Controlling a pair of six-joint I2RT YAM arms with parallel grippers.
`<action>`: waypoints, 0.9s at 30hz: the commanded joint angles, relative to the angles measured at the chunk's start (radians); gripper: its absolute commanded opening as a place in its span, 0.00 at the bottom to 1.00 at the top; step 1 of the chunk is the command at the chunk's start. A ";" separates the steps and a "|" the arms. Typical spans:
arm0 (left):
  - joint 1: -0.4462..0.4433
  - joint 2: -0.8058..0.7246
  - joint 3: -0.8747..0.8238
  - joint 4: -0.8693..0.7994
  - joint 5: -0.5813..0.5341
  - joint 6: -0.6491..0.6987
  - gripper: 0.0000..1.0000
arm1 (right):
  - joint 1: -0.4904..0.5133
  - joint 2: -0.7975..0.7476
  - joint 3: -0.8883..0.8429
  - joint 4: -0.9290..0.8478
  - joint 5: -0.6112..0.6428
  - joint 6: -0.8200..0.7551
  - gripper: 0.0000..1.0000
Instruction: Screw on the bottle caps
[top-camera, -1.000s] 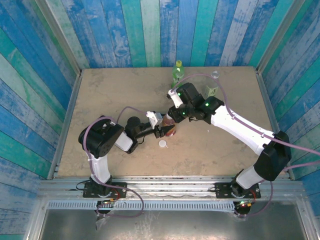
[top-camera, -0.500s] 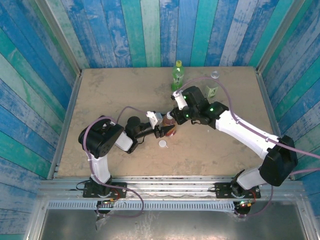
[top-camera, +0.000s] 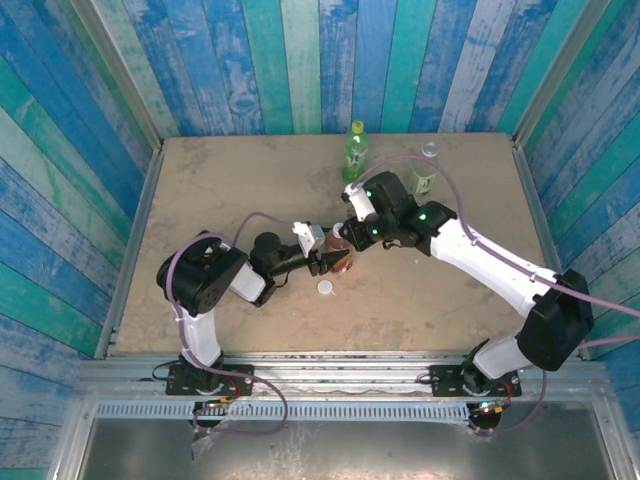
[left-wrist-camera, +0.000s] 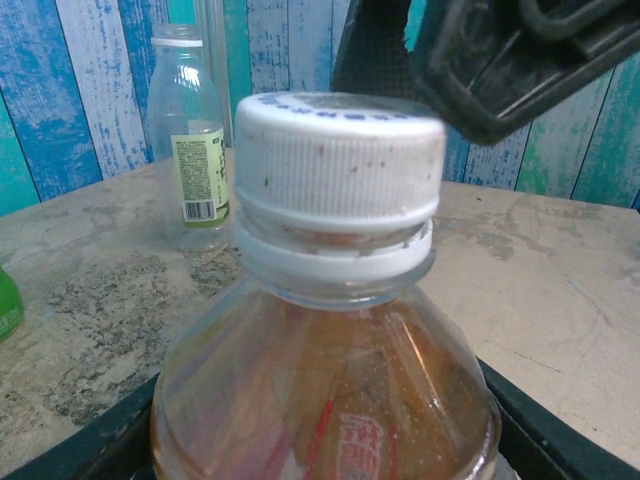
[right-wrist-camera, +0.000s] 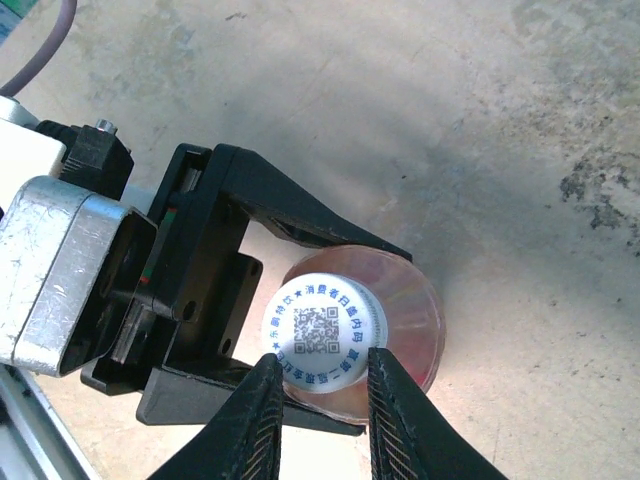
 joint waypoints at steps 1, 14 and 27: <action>-0.005 0.022 -0.011 -0.072 0.049 -0.015 0.56 | -0.024 0.049 0.037 -0.048 -0.056 0.008 0.26; -0.001 0.032 -0.004 -0.080 0.056 -0.009 0.56 | -0.034 0.005 0.055 -0.006 -0.056 0.029 0.36; 0.000 0.028 -0.005 -0.087 0.058 -0.007 0.56 | -0.061 0.079 0.068 0.012 -0.141 0.033 0.22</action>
